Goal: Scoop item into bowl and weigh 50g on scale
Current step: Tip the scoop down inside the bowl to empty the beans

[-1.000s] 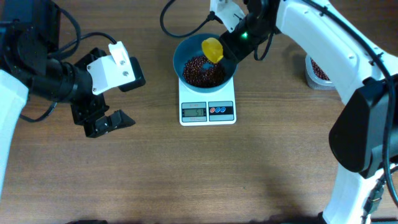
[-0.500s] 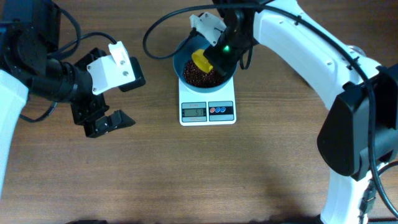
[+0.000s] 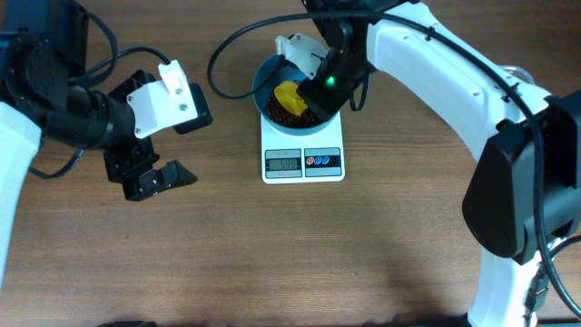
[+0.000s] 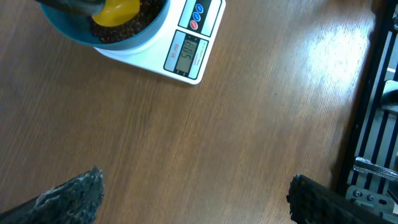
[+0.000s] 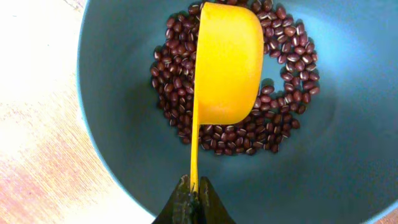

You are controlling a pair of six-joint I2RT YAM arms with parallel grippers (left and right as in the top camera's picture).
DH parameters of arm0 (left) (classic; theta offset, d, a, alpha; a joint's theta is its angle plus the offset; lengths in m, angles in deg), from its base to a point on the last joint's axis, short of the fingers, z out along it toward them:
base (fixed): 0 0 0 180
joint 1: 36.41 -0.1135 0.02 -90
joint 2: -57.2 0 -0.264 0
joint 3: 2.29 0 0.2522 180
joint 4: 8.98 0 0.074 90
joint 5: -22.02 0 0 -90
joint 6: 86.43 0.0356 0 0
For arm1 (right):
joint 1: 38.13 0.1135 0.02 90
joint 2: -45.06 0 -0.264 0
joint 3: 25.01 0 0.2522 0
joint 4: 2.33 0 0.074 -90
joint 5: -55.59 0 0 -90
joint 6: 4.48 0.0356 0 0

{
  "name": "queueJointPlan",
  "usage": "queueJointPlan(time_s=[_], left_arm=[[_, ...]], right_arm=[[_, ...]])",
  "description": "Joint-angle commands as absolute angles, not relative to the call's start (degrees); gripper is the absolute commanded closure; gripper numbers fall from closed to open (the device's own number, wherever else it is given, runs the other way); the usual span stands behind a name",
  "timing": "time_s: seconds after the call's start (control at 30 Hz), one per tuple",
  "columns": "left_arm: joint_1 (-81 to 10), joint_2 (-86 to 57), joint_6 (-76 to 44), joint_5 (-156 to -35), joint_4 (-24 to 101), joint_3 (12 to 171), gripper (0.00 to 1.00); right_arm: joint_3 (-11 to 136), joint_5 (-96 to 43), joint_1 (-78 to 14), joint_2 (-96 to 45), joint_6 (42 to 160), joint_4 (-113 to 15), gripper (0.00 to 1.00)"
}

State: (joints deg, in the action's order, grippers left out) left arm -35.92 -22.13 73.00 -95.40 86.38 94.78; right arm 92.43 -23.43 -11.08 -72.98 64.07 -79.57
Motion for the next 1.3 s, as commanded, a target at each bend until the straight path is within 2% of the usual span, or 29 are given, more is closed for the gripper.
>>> queueJointPlan(time_s=[0.0,0.17,0.3,0.47,0.6,0.73,1.07,1.27], left_arm=[[-36.3,-21.9,73.9,-95.6,86.4,94.5,0.01],[-36.3,-21.9,73.9,-95.6,86.4,94.5,0.01],[-36.3,-21.9,73.9,-95.6,86.4,94.5,0.01],[-36.3,-21.9,73.9,-95.6,86.4,94.5,0.01],[-36.3,-21.9,73.9,-95.6,86.4,94.5,0.01],[-36.3,-21.9,73.9,-95.6,86.4,94.5,0.01],[-36.3,-21.9,73.9,-95.6,86.4,94.5,0.01],[-36.3,-21.9,73.9,-95.6,86.4,94.5,0.01]], right_arm=[[94.2,-20.2,-10.8,-72.9,63.7,-80.9,0.96],[94.2,-16.8,-11.3,-72.9,63.7,-82.3,0.96],[94.2,-6.0,-15.2,-72.9,63.7,-82.8,0.96],[94.2,-4.3,-19.3,-72.9,66.5,-82.3,0.96],[94.2,4.5,-23.6,-72.9,66.5,-82.1,0.96],[94.2,6.6,-26.2,-72.9,66.5,-82.1,0.96],[94.2,0.0,-26.0,-73.0,66.5,-80.8,0.96],[94.2,-17.5,-20.0,-73.1,66.3,-78.2,0.96]])
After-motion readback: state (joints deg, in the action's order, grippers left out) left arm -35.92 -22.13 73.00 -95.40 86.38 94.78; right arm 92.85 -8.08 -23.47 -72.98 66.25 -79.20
